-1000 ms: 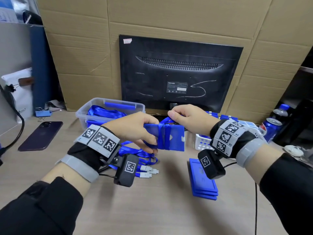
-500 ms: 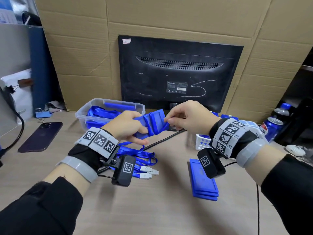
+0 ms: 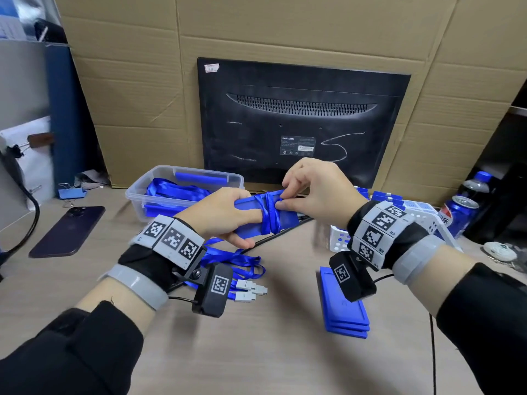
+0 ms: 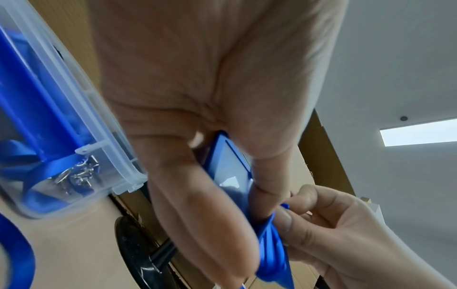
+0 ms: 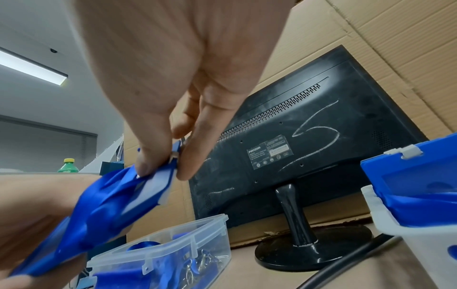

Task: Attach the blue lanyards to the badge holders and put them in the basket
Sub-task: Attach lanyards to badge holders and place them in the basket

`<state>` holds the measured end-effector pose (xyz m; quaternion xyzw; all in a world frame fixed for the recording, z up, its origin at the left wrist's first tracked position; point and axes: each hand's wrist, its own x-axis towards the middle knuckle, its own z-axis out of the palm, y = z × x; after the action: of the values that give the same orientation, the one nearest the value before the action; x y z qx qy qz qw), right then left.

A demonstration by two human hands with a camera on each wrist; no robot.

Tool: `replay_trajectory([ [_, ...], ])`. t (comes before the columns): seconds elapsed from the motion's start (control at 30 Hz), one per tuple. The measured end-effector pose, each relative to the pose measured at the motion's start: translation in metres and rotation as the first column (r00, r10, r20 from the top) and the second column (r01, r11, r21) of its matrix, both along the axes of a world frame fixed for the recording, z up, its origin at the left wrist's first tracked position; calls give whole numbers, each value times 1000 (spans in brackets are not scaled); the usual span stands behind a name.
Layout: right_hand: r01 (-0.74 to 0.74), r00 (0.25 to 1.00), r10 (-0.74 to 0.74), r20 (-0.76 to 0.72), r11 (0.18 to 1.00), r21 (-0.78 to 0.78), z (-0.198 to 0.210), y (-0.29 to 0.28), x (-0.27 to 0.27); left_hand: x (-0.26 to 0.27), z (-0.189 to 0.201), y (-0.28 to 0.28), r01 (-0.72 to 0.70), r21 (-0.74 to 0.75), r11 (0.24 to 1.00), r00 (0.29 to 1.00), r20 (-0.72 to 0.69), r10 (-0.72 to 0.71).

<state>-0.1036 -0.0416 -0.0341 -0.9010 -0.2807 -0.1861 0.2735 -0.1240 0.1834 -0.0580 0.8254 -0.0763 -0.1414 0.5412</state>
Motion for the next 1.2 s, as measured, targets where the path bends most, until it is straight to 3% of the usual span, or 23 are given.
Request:
replay_trajectory([
  [0.13,5,999,-5,-40,1000,-6,1,-3,-4,0,-2,-9,-53,25,998,997,52,51],
  [0.4,41,988,-33,-149,998,54,-4,-16,-7,-2,5,-22,-20,100,995,998,65,14],
  [0.5,99,968,-79,-237,993,69,-4,-22,-7,-4,8,-28,12,112,994,996,87,-22],
  [0.63,52,906,2,-423,992,116,-1,-31,-11,-6,13,-38,138,140,980,989,39,-145],
  [0.73,1,907,-28,-421,998,-63,0,-39,-14,-10,19,-49,276,115,954,961,-60,-270],
  [0.8,4,908,-42,-416,996,-92,-1,-45,-17,-11,22,-56,308,102,946,951,-79,-300],
  [1.03,43,903,-57,-426,998,-43,0,-78,-26,-11,25,-84,328,15,944,942,-77,-326],
  [1.2,171,903,-135,-409,984,52,-1,-104,-29,-12,25,-108,318,-42,947,947,-29,-319],
])
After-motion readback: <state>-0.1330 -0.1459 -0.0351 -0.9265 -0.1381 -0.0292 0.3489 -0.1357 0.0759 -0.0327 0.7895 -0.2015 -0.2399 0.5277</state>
